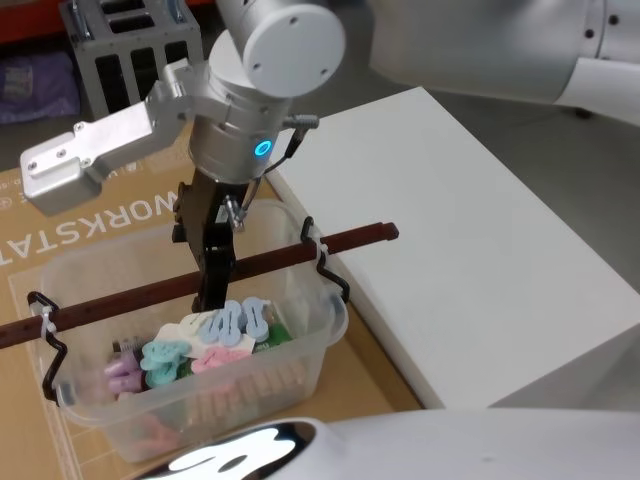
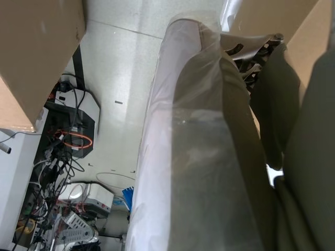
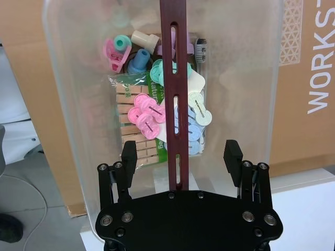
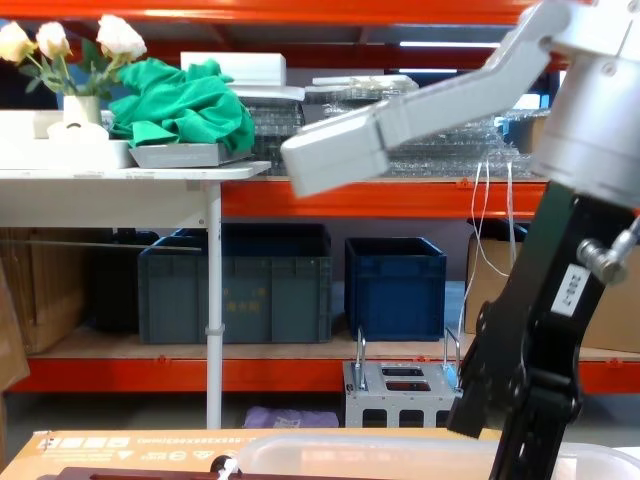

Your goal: Use one hand to grasp the basket and place it at the designated location.

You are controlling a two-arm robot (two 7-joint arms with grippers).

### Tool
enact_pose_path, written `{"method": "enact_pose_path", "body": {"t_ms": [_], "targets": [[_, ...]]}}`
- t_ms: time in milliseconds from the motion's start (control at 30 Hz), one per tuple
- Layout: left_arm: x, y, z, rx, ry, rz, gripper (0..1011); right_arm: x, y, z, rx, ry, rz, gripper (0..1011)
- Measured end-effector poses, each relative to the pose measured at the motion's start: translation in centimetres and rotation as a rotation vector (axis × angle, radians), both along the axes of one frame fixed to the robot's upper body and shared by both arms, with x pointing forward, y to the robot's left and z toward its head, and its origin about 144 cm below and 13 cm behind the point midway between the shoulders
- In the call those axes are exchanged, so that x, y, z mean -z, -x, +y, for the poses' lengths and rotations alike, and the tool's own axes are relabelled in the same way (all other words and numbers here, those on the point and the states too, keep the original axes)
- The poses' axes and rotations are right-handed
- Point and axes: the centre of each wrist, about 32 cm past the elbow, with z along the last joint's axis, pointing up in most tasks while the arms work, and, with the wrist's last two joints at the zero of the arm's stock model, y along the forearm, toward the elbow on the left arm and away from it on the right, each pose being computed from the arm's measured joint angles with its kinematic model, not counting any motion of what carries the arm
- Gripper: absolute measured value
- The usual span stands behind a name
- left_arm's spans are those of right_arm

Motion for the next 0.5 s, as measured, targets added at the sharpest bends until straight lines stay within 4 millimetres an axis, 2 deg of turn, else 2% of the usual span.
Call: {"method": "enact_pose_path", "body": {"t_ms": [500], "targets": [[0.0,0.0,0.0,0.000,0.000,0.000,0,2.4,-0.5,1.3,0.008,0.061,-0.001,1000]]}}
